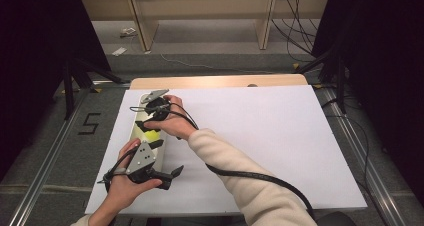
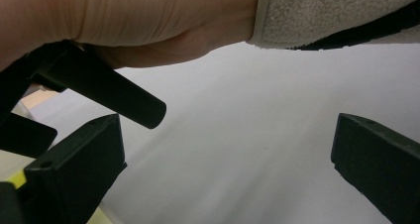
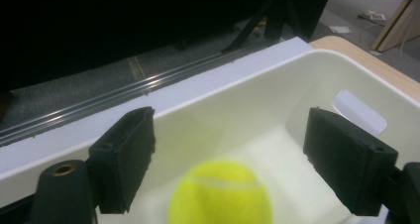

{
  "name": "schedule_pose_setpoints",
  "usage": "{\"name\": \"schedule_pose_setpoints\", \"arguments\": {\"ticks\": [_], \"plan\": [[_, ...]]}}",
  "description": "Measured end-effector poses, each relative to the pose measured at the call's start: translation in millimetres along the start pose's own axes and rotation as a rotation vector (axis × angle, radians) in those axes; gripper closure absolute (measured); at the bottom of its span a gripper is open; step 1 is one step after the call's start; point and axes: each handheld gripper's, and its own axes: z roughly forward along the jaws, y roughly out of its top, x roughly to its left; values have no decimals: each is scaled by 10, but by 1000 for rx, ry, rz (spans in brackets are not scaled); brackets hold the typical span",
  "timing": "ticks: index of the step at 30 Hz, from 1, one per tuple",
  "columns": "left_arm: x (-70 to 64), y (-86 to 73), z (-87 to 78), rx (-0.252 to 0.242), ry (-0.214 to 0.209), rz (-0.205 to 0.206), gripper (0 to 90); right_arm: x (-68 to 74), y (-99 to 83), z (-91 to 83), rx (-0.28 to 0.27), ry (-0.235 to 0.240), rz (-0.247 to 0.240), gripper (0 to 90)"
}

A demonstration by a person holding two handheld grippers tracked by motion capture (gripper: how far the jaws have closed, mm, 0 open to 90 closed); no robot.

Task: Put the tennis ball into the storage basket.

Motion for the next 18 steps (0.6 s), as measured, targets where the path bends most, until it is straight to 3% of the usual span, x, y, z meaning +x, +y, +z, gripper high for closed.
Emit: {"name": "schedule_pose_setpoints", "arguments": {"ticks": [10, 18], "plan": [[-7, -2, 4, 1, -3, -5, 0, -32, -11, -74, -16, -3, -1, 192], [-10, 0, 6, 2, -2, -5, 0, -80, -33, -228, -43, -14, 10, 196]]}}
